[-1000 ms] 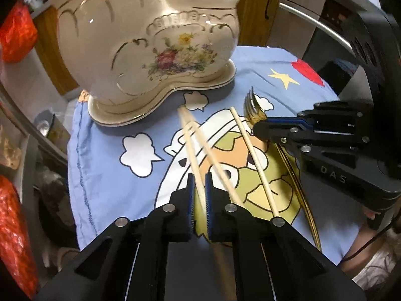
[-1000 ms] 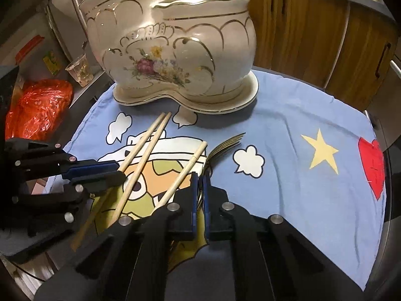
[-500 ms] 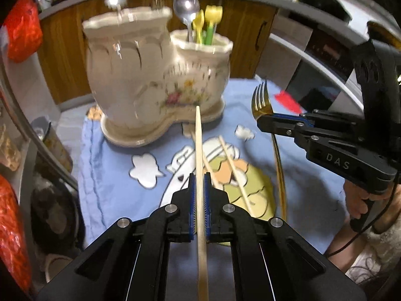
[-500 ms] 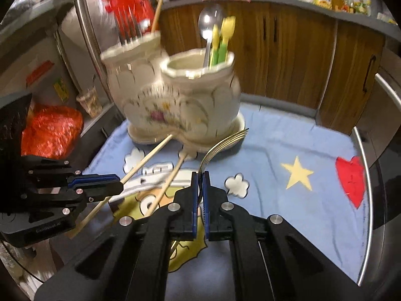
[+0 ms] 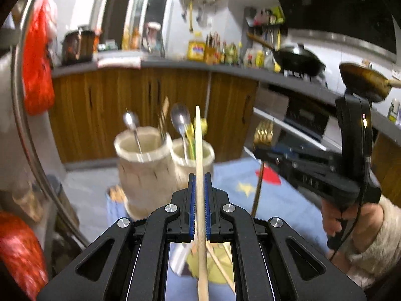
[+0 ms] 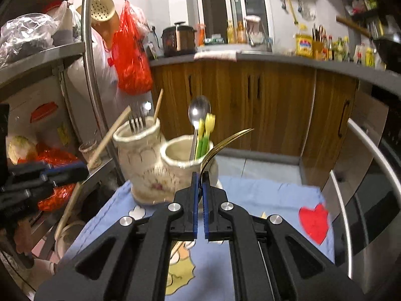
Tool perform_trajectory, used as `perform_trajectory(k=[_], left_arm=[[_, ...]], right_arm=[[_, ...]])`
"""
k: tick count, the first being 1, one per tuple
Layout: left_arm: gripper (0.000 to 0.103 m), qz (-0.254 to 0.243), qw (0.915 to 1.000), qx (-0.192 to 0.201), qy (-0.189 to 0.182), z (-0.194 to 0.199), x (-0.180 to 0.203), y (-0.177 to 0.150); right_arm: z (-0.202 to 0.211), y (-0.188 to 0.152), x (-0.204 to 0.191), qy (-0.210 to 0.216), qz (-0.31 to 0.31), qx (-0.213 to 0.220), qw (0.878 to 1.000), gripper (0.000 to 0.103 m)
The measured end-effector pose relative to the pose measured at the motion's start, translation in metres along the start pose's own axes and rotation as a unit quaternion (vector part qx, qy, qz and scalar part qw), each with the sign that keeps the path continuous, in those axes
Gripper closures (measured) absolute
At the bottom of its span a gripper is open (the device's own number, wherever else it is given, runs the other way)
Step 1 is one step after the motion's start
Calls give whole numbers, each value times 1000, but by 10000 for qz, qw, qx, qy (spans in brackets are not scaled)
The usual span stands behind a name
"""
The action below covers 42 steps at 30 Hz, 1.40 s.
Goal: Organize utensils
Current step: 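Lift the chopstick and gold fork and carry both above the ceramic holder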
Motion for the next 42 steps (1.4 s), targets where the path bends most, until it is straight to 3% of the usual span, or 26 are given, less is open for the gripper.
perform_trajectory(k=[5, 10, 15, 22, 30, 37, 42], left_arm=[[97, 89, 9982, 556, 212, -8, -15, 50], [97, 290, 9931, 1028, 486, -26, -35, 78], [97, 608, 9858, 1398, 700, -49, -57, 89], [97, 475, 9753, 1752, 1255, -79, -70, 85], [97, 296, 9728, 1697, 1549, -98, -79, 65], [96, -63, 9811, 1290, 1439, -99, -71, 43], [96, 130, 9879, 1053, 1134, -88, -74, 36]], right_arm=[[0, 41, -4, -155, 183, 490, 9985, 100], [-5, 76, 3, -383, 117, 1026, 9939, 100], [-18, 88, 18, -621, -133, 1304, 9894, 100], [-29, 86, 37, -1101, -315, 1804, 9769, 100], [-55, 62, 41, -977, -299, 1800, 9783, 100], [-73, 42, 19, -603, 275, 1497, 9865, 100], [-77, 31, 4, -161, 611, 1267, 9899, 100]])
Point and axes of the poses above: each gripper's, at about its wrist camera, not at the fingertips, and z roughly against the way its jaws point, x to its right, y to its top, the point moved 3 cm from there along -z, roughly the way its jaws point, and after that the axes turned 9 degrees about x, right-handed, at the moved point
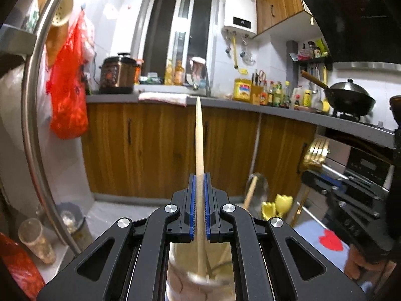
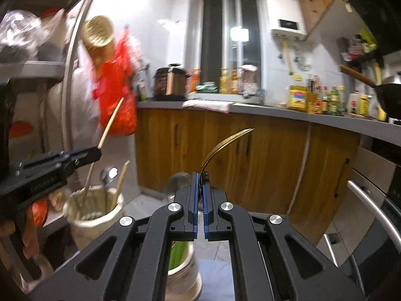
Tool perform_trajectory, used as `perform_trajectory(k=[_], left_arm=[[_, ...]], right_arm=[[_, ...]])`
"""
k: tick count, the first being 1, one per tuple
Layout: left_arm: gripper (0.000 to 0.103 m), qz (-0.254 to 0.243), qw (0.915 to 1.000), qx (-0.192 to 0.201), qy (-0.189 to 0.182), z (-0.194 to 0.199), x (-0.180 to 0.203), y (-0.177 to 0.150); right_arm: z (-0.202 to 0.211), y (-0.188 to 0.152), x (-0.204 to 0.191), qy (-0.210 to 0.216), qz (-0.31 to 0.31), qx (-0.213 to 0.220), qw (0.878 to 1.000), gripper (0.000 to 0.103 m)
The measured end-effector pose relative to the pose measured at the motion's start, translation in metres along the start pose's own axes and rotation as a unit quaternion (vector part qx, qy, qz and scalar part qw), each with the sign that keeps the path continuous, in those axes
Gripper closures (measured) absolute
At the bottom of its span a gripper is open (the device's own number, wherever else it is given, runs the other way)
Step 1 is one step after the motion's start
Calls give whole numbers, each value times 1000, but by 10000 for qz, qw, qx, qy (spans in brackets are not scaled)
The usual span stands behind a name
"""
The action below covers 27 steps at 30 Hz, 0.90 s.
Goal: Organize utensils
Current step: 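Lift the chopstick and gold fork and carry both above the ceramic holder, then drop the chopstick with the left tool while the right tool drops the gold fork into the holder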
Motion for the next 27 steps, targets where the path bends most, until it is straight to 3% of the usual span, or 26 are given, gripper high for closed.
perform_trajectory(k=[10, 17, 27], left_arm=[[96, 361, 9966, -545, -504, 14, -17, -14], [96, 311, 9947, -829, -519, 7, -16, -25], [96, 345, 9938, -918, -519, 3, -17, -27]], right_arm=[[-7, -12, -19, 211, 328, -209, 9990, 100], [-12, -12, -15, 151, 228, -258, 9993, 100], [-14, -12, -8, 61, -6, -369, 9993, 99]])
Point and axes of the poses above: each gripper's, at about its wrist camera, not at the fingertips, and z roughly against the way its jaws point, x to its right, y to its top, the point moved 3 cm from there along -z, roughly the way its jaws point, and after that the axes turned 9 degrees about x, right-handed, at the moved point
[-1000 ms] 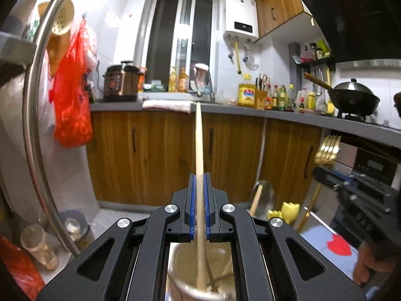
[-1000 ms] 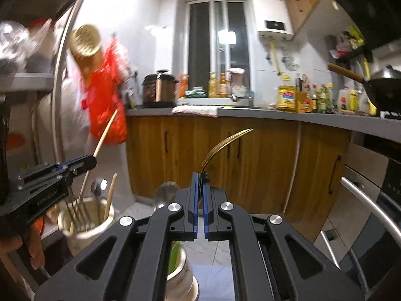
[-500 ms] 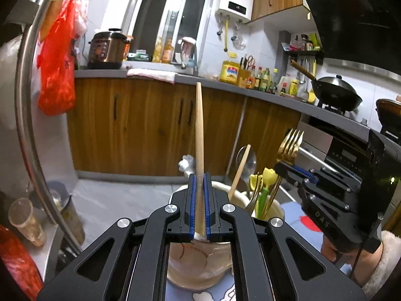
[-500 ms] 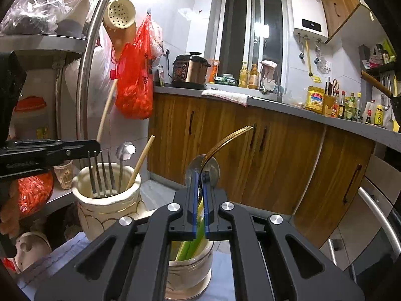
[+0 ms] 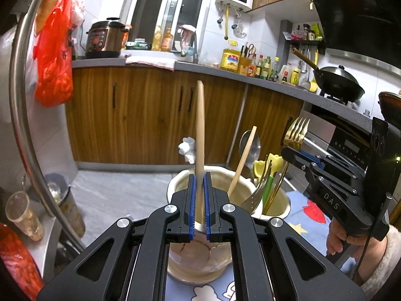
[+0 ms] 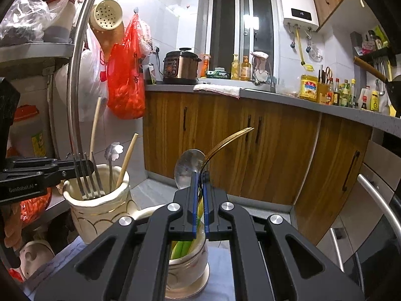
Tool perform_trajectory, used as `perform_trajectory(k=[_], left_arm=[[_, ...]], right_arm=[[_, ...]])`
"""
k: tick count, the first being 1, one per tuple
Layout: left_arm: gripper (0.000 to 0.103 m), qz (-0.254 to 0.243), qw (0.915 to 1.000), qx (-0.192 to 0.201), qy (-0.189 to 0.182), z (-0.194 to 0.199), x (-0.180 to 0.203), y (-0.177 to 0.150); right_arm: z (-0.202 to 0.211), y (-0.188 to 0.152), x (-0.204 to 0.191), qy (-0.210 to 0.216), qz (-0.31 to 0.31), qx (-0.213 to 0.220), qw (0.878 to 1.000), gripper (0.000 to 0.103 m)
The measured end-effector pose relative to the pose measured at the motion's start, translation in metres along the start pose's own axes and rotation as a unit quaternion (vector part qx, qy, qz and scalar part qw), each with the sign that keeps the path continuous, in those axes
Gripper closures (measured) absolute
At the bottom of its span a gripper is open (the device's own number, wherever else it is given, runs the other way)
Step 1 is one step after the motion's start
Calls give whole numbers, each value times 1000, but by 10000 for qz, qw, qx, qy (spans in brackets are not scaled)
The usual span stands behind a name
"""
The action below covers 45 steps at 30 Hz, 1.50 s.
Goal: Organize utensils
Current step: 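Drop the chopstick with the left tool while the right tool drops the gold fork into the holder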
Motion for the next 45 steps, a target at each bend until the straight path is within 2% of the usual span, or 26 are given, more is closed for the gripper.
perform_trajectory(k=[5, 9, 13, 17, 21, 23, 27, 29, 32, 39, 45], left_arm=[[95, -9, 10000, -7, 14, -1, -1, 0], [86, -24, 10000, 45, 64, 0, -2, -1], [85, -83, 9999, 112, 101, 3, -2, 1], [76, -68, 9997, 179, 130, 6, -2, 3], [71, -38, 9997, 210, 130, 9, -2, 5], [69, -45, 9997, 208, 152, 9, -3, 6], [62, -36, 9996, 162, 235, 11, -2, 7], [61, -60, 9994, 144, 295, 14, 0, 10], [54, -108, 9991, 107, 405, 21, 6, 16], [32, -312, 9978, -74, 576, 49, 28, 22], [20, -227, 9965, -511, 626, 62, 40, 3]], right_arm=[[0, -1, 1, 3, -18, -10, 10000, 99], [-2, -1, 4, -31, -99, -56, 9999, 99], [-4, -3, 9, -49, -231, -123, 9996, 97], [-7, -5, 13, -40, -352, -206, 9992, 83], [-8, -6, 14, -24, -398, -256, 9989, 81], [-9, -6, 14, 35, -462, -295, 9985, 70], [-10, -5, 13, 118, -494, -414, 9979, 62], [-10, -4, 13, 157, -538, -488, 9972, 51], [-4, -2, 15, 114, -630, -643, 9959, 41], [34, 1, 20, 46, -887, -1107, 9899, 29], [65, -16, 6, 57, -874, -1621, 9829, 19]])
Point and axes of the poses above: each gripper's, at about its wrist camera, not at the fingertips, and z roughly against the way its jaws point, x to its right, y to its top, the point moved 3 cm from there along -z, roughly the way its jaws point, and after that the axes turned 9 degrees about x, right-handed, at the moved point
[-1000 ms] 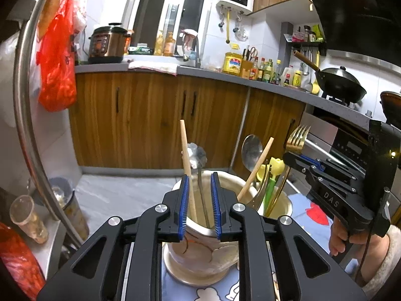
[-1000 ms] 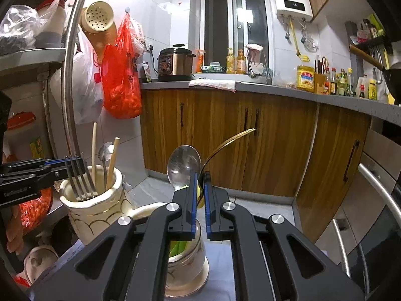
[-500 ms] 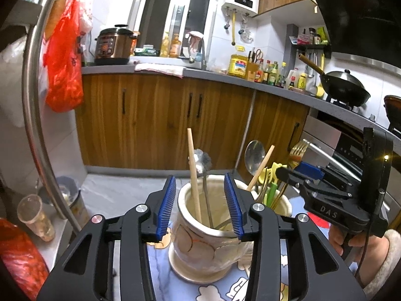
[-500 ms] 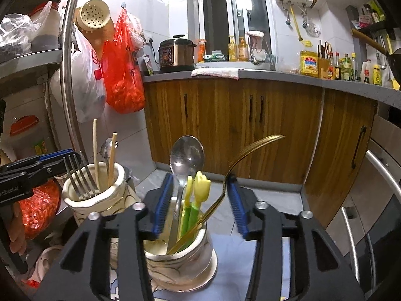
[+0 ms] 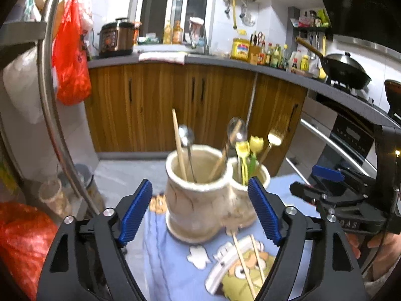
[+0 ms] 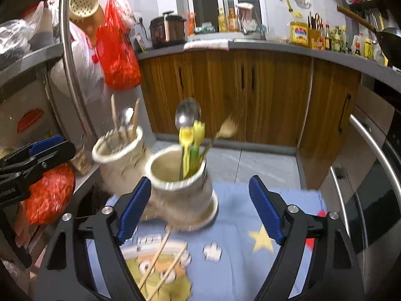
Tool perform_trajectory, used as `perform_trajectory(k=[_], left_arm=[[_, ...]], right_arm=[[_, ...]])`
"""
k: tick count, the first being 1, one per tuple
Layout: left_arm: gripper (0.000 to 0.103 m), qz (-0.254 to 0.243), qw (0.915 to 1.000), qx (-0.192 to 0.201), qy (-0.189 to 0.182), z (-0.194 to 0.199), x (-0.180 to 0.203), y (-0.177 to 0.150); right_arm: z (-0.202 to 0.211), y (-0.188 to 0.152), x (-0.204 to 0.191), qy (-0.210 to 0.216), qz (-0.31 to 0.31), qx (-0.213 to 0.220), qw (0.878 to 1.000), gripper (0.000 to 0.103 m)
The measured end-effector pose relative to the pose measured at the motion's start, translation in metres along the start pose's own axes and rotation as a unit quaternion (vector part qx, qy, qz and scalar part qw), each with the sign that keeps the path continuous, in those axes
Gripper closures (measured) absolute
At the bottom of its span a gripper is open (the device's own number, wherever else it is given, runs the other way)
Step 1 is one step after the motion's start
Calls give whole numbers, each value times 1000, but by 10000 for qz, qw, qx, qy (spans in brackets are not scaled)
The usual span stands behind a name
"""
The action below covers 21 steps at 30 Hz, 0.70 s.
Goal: Organize utensils
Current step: 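Drop the chopstick with the left tool while the right tool drops the gold fork into the holder, then move both open tools back over the last two chopsticks on the cloth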
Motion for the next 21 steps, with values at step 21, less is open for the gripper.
perform_trajectory(k=[21], left_arm=[[8, 229, 9896, -1417, -66, -40, -12, -107]], right_arm=[[-35, -117, -46, 792, 770, -2016, 9732, 57]])
Point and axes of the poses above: each gripper's, at about its wrist camera, not at the fingertips, and z roughly against the way its jaws point, x to its right, y to its top, the point moved 3 cm from there along -z, roughly the way its jaws point, and after that the axes turned 9 degrees about x, right-handed, at the moved point
